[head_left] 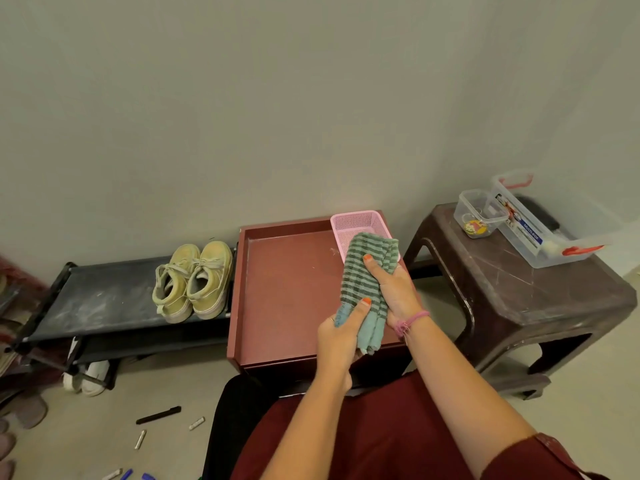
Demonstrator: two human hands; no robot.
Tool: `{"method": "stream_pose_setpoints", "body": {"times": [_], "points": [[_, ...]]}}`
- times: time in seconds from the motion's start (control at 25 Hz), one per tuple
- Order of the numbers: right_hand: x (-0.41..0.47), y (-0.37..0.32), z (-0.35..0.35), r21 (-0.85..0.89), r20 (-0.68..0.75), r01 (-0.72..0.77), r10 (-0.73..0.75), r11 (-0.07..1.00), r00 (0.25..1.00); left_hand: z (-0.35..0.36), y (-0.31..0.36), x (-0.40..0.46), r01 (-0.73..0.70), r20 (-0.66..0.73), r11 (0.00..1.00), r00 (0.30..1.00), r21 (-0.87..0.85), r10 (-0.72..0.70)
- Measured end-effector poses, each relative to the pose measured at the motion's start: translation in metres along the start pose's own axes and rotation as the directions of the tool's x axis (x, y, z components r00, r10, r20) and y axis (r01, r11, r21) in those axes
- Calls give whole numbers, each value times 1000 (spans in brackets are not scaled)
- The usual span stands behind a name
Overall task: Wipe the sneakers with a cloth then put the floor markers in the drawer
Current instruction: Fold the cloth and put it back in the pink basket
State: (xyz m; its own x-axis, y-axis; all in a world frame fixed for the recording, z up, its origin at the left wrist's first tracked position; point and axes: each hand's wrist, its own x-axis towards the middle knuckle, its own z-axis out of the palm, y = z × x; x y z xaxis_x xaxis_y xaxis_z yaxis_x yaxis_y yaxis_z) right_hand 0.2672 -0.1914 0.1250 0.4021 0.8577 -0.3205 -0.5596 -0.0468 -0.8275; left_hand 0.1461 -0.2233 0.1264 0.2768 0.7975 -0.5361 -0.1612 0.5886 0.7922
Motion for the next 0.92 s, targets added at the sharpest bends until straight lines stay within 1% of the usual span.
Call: {"method": "stream_pose_setpoints", "body": {"times": [0.12,0.24,0.4,0.48,0.52,0.56,0.64,0.68,0.72,0.76,0.8,0.84,0.88,0.92], "points": [[17,-5,-1,-153,-44,-1,-5,988,999,12,-8,-2,-79,-71,996,995,-44,76],[36,-6,-4,-286,-83,-20,-4,958,997,20,-14,2,-124,-82,991,990,-59,119],[50,-3,-7,-455,-117,-23,-34,890,993,25,-19,10,-86,-93,984,993,-157,72],[59,-4,-11,-498,-128,-40,-28,867,991,27,-20,17,-58,-27,979,998,-194,54],[66,-6,-14,-484,-136,-79,15,871,991,27,-20,21,-46,13,975,999,-217,50],[73,-8,-18,-417,-128,-137,92,898,988,28,-20,25,-32,41,967,998,-251,43],[86,-14,-25,-204,-25,-232,231,951,973,29,-18,38,-18,40,956,999,-294,31],[95,-17,-28,-143,35,-242,249,960,968,32,-16,46,-22,17,958,999,-285,28],[105,-21,-31,-125,71,-226,236,966,969,35,-14,55,-28,-4,963,1000,-266,28],[114,-25,-31,-138,72,-196,207,971,976,39,-12,63,-38,-28,967,999,-253,32],[127,-27,-31,-184,40,-164,174,969,984,43,-11,72,-53,-56,972,998,-230,41],[138,-29,-31,-274,4,-124,130,954,992,48,-11,82,-74,-82,979,995,-191,60],[151,-29,-31,-396,-13,-67,67,916,998,54,-10,92,-99,-99,988,991,-117,88],[166,-28,-31,-546,-1,7,-8,838,1000,60,-9,103,-130,-109,991,986,-33,126]]}}
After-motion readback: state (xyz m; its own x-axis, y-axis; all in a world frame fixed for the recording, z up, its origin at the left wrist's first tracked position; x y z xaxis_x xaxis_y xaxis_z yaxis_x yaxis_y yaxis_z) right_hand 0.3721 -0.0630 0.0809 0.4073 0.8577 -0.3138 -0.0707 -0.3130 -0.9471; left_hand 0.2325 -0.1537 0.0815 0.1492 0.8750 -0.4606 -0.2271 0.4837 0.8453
